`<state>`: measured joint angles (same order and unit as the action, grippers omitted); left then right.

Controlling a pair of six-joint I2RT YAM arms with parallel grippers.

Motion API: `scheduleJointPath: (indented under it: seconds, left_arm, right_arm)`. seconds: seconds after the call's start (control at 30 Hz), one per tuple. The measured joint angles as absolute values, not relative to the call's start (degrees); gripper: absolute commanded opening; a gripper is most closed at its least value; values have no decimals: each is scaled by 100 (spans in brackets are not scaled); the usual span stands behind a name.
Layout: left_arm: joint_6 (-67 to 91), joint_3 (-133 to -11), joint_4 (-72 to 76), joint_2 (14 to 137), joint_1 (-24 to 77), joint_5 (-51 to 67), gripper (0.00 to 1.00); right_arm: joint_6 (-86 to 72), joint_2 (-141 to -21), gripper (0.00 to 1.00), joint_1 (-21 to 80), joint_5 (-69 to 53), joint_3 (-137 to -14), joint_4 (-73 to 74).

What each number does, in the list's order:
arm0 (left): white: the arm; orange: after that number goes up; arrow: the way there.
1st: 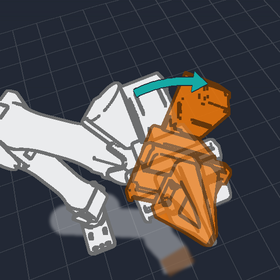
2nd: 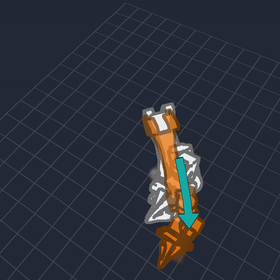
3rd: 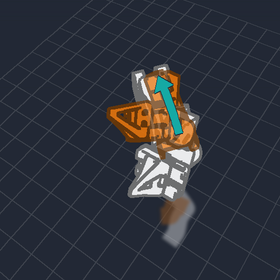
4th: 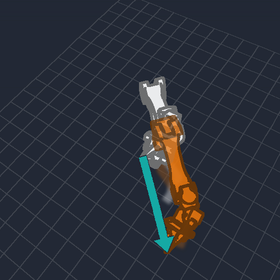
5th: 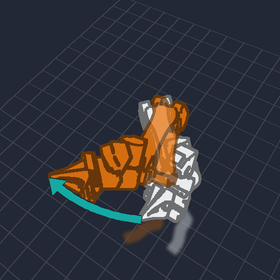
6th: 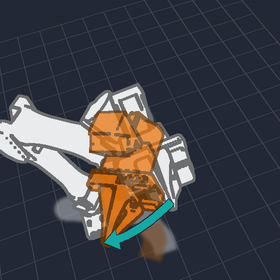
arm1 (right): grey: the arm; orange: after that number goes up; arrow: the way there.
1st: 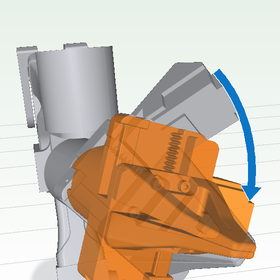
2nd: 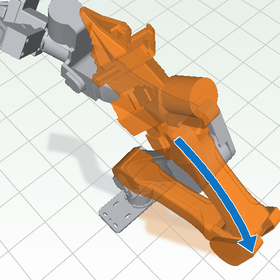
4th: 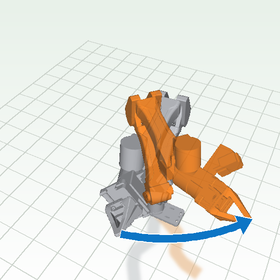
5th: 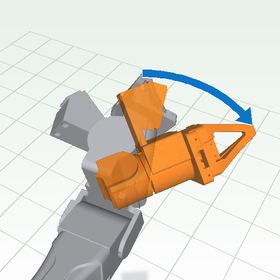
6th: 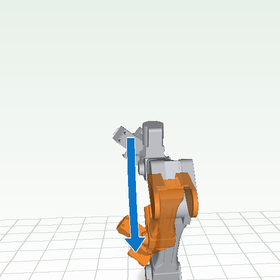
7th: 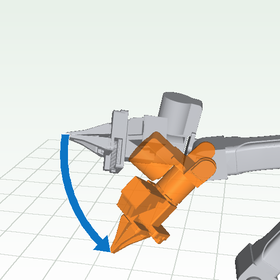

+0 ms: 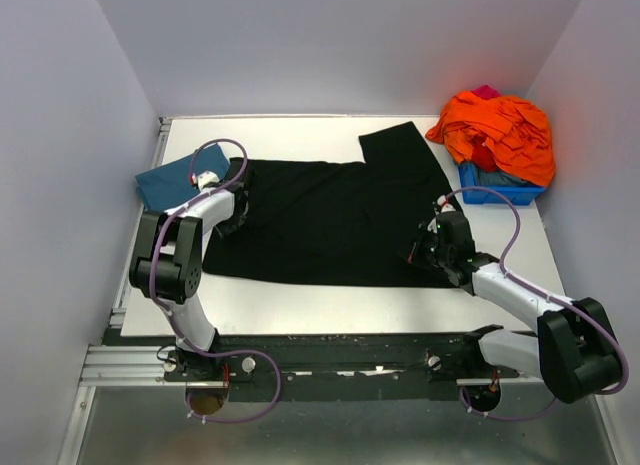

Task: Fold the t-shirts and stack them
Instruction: Fold the flattened tshirt in 1/3 of the way

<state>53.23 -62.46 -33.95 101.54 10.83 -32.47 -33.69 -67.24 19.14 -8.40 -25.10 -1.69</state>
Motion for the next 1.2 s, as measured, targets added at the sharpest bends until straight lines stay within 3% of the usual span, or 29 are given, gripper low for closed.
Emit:
scheduleJointPath:
  seconds: [0.37, 0.63, 0.8, 0.97, 1.2]
  left_arm:
    - [5446, -6090, -3138, 9900, 1083, -2897, 45]
    - [5500, -6020, -3144, 9762, 1083, -2947, 39]
    - [5586, -6020, -3164, 9948, 1070, -3017, 9]
    - [5669, -6036, -3345, 9968, 1050, -3253, 0]
    - [5599, -6147, -3570, 9703, 1050, -3562, 0]
  right_arm:
    - [-3369, -6840, 1, 1914, -843, -2510, -183]
    - [-3369, -6873, 1, 1916, -843, -2510, -189]
    - [-3369, -6873, 1, 1914, -843, -2510, -189]
    - [-3369, -6873, 1, 1914, -843, -2510, -189]
    - [-3404, -6969, 1, 1916, -843, -2510, -185]
